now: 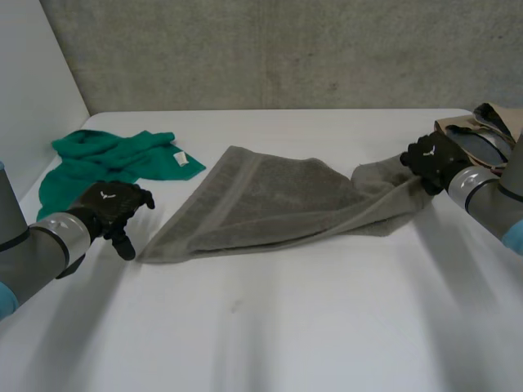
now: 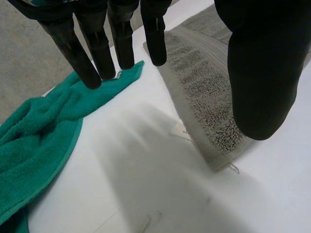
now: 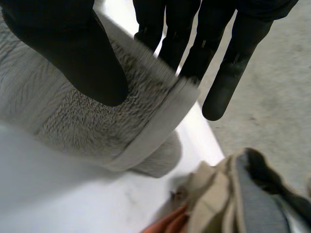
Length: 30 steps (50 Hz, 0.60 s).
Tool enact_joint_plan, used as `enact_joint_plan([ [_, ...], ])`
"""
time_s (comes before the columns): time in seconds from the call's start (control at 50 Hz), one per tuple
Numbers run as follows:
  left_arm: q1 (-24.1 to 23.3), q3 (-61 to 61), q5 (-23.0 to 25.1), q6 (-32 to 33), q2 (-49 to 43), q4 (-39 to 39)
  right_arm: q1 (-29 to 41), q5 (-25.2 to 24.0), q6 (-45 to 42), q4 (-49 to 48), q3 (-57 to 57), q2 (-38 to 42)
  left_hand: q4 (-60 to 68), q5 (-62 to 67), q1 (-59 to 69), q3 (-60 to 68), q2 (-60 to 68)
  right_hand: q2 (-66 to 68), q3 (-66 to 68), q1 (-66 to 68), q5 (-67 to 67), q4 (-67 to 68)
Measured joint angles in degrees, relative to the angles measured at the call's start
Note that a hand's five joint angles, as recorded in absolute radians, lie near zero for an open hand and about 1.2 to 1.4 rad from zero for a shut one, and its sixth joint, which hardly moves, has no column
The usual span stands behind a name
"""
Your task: Fold the laundry.
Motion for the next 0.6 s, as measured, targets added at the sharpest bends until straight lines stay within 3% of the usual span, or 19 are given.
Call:
enact_joint_plan([
  [0.34, -2.0, 0.3, 1.7, 2.5, -1.5, 0.4, -3.3, 7.0, 18.2, -3.0, 7.5, -13.6, -0.1, 0.0, 0.0, 0.0, 0.0, 0.1, 0.8, 0.0, 0.2, 1.2],
  [0.48, -4.7, 0.7, 1.9, 4.2, -3.2, 0.3, -4.4, 7.7, 20.1, -0.7, 11.9, -14.2, 2.6, 3.2, 0.6, 2.1, 2.1, 0.1, 0.8, 0.0, 0.2, 1.3],
  [0.6, -7.7, 1.5, 1.4, 4.5, -5.0, 0.5, -4.5, 7.5, 20.6, -0.6, 14.4, -14.3, 10.6, 10.9, 9.4, 9.8, 9.9, 0.1, 0.8, 0.0, 0.2, 1.3],
])
